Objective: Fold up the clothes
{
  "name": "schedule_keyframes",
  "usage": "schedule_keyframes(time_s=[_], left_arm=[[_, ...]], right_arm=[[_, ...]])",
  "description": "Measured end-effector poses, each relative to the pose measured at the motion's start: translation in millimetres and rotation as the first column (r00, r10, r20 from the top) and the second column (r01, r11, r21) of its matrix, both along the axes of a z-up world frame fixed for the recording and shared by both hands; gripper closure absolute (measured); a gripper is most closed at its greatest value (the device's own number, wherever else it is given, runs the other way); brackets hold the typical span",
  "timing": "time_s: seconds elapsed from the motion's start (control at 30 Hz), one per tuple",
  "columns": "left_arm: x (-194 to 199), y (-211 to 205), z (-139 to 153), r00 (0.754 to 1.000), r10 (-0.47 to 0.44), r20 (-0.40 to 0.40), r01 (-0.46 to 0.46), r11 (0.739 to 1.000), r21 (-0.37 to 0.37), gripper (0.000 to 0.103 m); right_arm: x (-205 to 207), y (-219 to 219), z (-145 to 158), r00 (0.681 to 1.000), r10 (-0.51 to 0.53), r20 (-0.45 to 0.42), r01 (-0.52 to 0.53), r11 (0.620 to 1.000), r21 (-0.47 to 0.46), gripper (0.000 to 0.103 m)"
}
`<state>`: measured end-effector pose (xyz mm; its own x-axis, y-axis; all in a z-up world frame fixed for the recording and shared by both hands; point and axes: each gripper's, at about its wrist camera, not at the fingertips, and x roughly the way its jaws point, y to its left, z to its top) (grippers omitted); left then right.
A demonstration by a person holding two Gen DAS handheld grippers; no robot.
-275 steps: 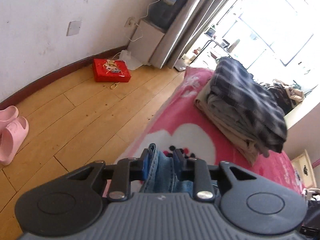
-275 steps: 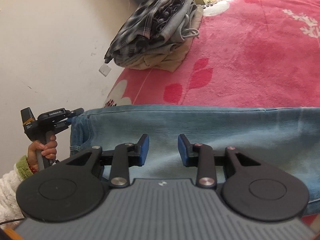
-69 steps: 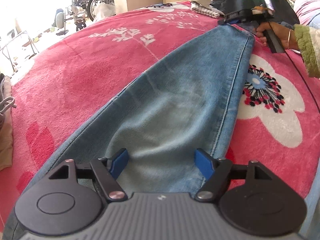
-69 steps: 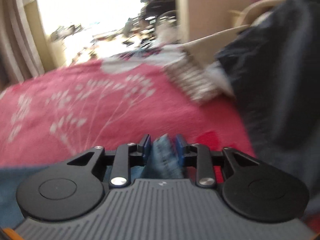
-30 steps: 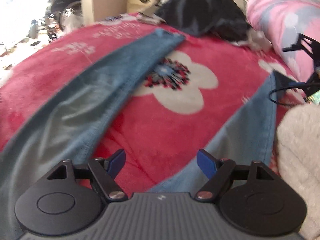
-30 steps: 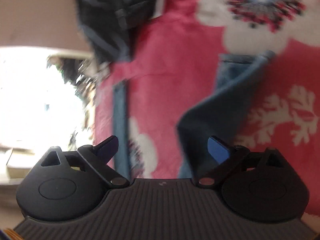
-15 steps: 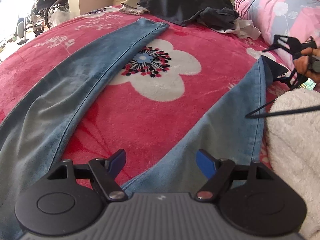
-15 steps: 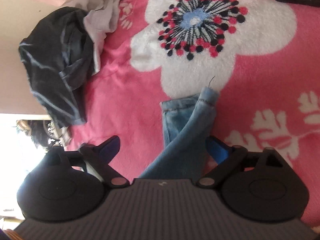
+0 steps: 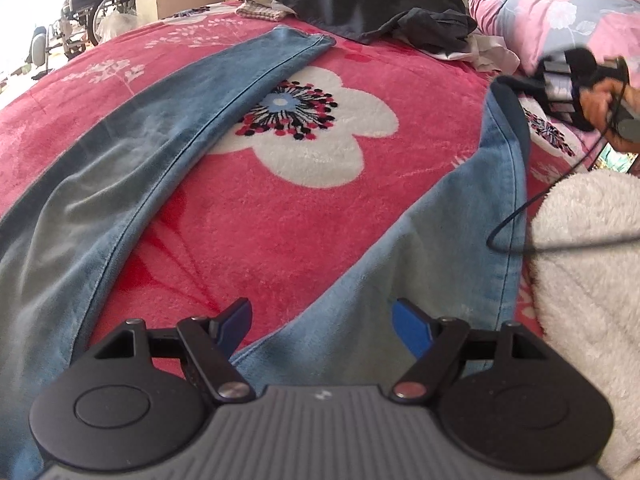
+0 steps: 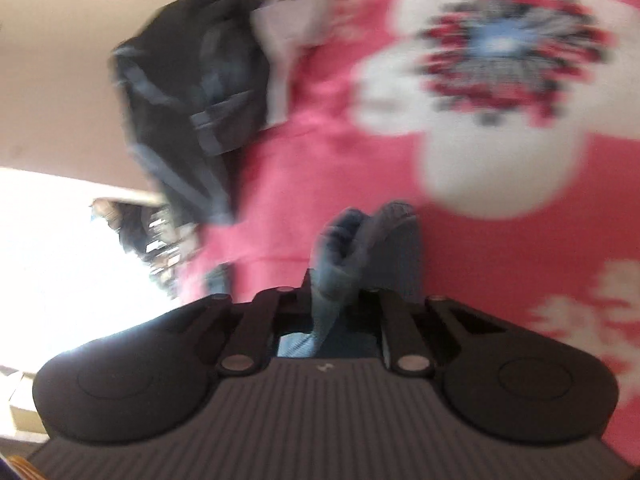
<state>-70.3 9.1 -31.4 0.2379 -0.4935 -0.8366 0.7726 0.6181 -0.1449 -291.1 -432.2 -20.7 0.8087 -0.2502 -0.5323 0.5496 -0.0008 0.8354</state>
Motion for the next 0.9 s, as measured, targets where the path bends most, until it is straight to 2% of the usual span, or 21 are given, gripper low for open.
schedule_keyframes(time_s=[0.07,0.13,0.23,0.3,0.4,0.43,0.47,0.53,0.57,0.6,0.67,0.7,0.73,0.83,0.9], left_arm=[[0.5,-0.4,-1.4,1.0,0.006,-0.014,-0.006,1.0,-0.006,0.024],[0.0,0.1,0.0,1.0,0.011,-0.018,-0.011,1.0,-0.014,0.024],[-1.4,1.8,5.3,1.0,0.018,-0.021,-0.018,0.999,-0.031,0.024],[-4.3,2.6,9.4,0.999,0.016,-0.029,-0.017,0.999,-0.045,0.024],[-9.5,2.0,8.9,0.999,0.008,-0.042,-0.01,0.999,-0.051,0.024],[-10.9,1.4,6.1,0.999,0.007,-0.051,-0.01,0.999,-0.05,0.024],[-11.9,0.5,2.0,0.998,0.006,-0.065,-0.009,0.999,-0.044,0.024],[-14.1,-1.0,-6.2,0.997,0.008,-0.081,-0.01,1.0,-0.027,0.024],[-14.9,-1.2,-8.3,0.997,0.006,-0.083,-0.008,1.0,-0.023,0.024],[-15.5,-1.3,-9.8,0.996,0.003,-0.085,-0.005,1.0,-0.02,0.024],[-14.9,0.3,-9.2,0.996,0.006,-0.088,-0.008,1.0,-0.018,0.024],[-14.3,1.3,-8.5,0.996,0.008,-0.09,-0.01,1.0,-0.017,0.024],[-13.5,3.0,-7.3,0.996,0.014,-0.091,-0.016,1.0,-0.016,0.024],[-10.6,12.2,-1.2,0.996,0.045,-0.084,-0.046,0.999,-0.012,0.024],[-9.7,21.6,4.8,0.995,0.072,-0.065,-0.073,0.997,-0.005,0.024]], right_arm=[[24.5,0.8,13.2,0.985,0.083,0.152,-0.078,0.996,-0.043,0.095],[49.9,3.0,32.7,0.948,0.18,0.263,-0.157,0.982,-0.108,0.096],[65.9,-1.5,58.2,0.857,0.312,0.409,-0.219,0.941,-0.258,0.096],[66.3,-8.1,70.7,0.793,0.387,0.47,-0.223,0.903,-0.367,0.096],[67.0,-18.0,89.5,0.68,0.503,0.533,-0.203,0.828,-0.523,0.096],[62.0,-26.7,83.2,0.684,0.505,0.526,-0.193,0.821,-0.538,0.096],[53.4,-40.4,65.2,0.725,0.468,0.505,-0.187,0.839,-0.511,0.095],[34.1,-68.9,18.1,0.854,0.323,0.407,-0.168,0.913,-0.371,0.092],[24.5,-81.5,-6.5,0.92,0.245,0.305,-0.158,0.946,-0.283,0.091],[17.0,-88.7,-25.2,0.959,0.205,0.197,-0.163,0.964,-0.21,0.091],[4.2,-97.9,-56.8,0.985,0.171,-0.015,-0.172,0.982,-0.079,0.092],[-1.8,-97.3,-61.9,0.987,0.159,-0.024,-0.16,0.985,-0.062,0.09],[-7.7,-94.1,-61.3,0.989,0.146,0.02,-0.144,0.987,-0.072,0.085],[-7.9,-88.2,-36.2,0.991,0.131,-0.001,-0.129,0.977,-0.17,0.08],[-1.7,-83.3,-10.4,0.99,0.103,-0.094,-0.127,0.946,-0.298,0.08]])
